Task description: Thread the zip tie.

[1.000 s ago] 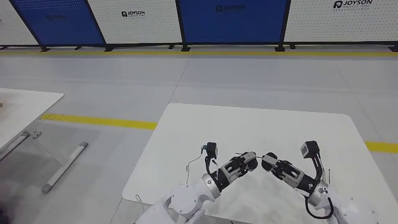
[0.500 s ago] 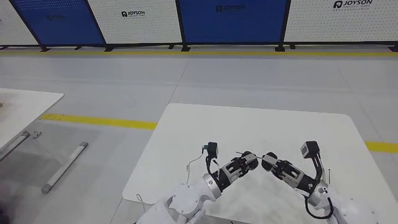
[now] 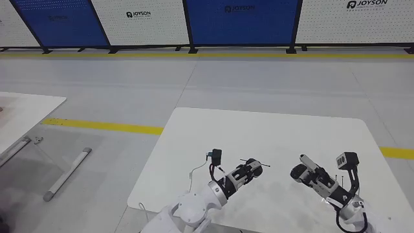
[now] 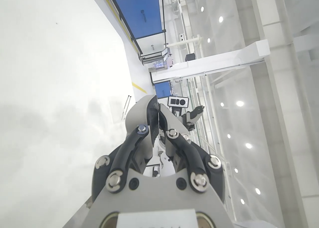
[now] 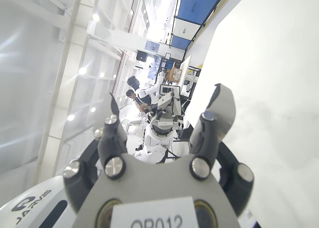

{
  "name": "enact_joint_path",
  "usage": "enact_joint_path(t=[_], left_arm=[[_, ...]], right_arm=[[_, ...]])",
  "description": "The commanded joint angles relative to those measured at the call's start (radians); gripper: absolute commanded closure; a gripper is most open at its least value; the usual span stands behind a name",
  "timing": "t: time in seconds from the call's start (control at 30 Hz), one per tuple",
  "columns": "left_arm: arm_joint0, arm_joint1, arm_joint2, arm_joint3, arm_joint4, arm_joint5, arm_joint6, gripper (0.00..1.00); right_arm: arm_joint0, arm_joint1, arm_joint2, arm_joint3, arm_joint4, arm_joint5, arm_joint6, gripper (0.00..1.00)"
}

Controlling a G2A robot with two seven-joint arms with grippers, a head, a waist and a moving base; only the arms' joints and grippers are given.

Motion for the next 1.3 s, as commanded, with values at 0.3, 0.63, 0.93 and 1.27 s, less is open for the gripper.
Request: enact_joint_path(t=[0.3,0.63,0.93,1.27], left_arm=[[0.005,0.001,-0.005,0.001,-0.013,0.002,-0.004,1.00],[0.045,0.019,-0.129,-0.050,-0.194,-0.095,-0.141,1.00],[0.152,0.047,-0.262,-0.271,-0.240,-0.160,-0.260,1.00],[0.187,0.053,-0.284,-0.317,-0.240,-0.164,-0.284,1.00]], right_arm=[[-0.004,0.000,0.003,-0.002,-0.001,0.001,0.001,0.00],[-0.004,0.000,0.003,-0.002,-0.001,0.001,0.001,0.00],[-0.004,0.000,0.003,-0.002,-0.001,0.001,0.001,0.00],[-0.004,0.000,0.003,-0.002,-0.001,0.001,0.001,0.00]])
